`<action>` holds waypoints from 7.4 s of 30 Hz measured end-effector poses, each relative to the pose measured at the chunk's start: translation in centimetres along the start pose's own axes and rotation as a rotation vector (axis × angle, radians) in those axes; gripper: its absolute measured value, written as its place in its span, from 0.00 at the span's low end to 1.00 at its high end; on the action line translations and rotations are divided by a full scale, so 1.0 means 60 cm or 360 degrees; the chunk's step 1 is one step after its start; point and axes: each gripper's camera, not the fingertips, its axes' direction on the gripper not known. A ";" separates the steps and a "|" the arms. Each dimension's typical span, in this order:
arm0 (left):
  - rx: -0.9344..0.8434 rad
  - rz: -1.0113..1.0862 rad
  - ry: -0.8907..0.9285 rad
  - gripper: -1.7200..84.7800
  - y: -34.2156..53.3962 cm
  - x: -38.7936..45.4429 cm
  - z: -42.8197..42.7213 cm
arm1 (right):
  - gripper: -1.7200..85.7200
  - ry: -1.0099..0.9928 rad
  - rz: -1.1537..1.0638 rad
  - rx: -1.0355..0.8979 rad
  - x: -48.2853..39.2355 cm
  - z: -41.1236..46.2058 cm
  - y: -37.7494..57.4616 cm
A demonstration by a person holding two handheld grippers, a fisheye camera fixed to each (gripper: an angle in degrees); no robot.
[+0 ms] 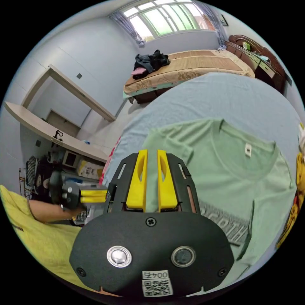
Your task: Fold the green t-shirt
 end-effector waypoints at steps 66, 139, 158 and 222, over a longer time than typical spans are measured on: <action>0.0005 0.0892 -0.0103 0.11 -0.887 0.780 0.314 | 0.14 0.1013 -0.0206 -0.0041 0.364 -0.642 0.588; -0.0359 0.0242 -0.0131 0.03 -0.112 0.729 0.137 | 0.09 0.0328 0.0186 -0.0656 0.185 -0.917 0.780; -0.0206 -0.0009 0.0346 0.03 0.238 0.536 0.074 | 0.04 0.0527 0.0428 -0.0508 0.015 -0.963 0.935; 0.0153 -0.0173 0.0186 0.10 0.652 0.076 -0.207 | 0.03 0.0218 0.0415 0.0092 -0.234 -1.074 1.049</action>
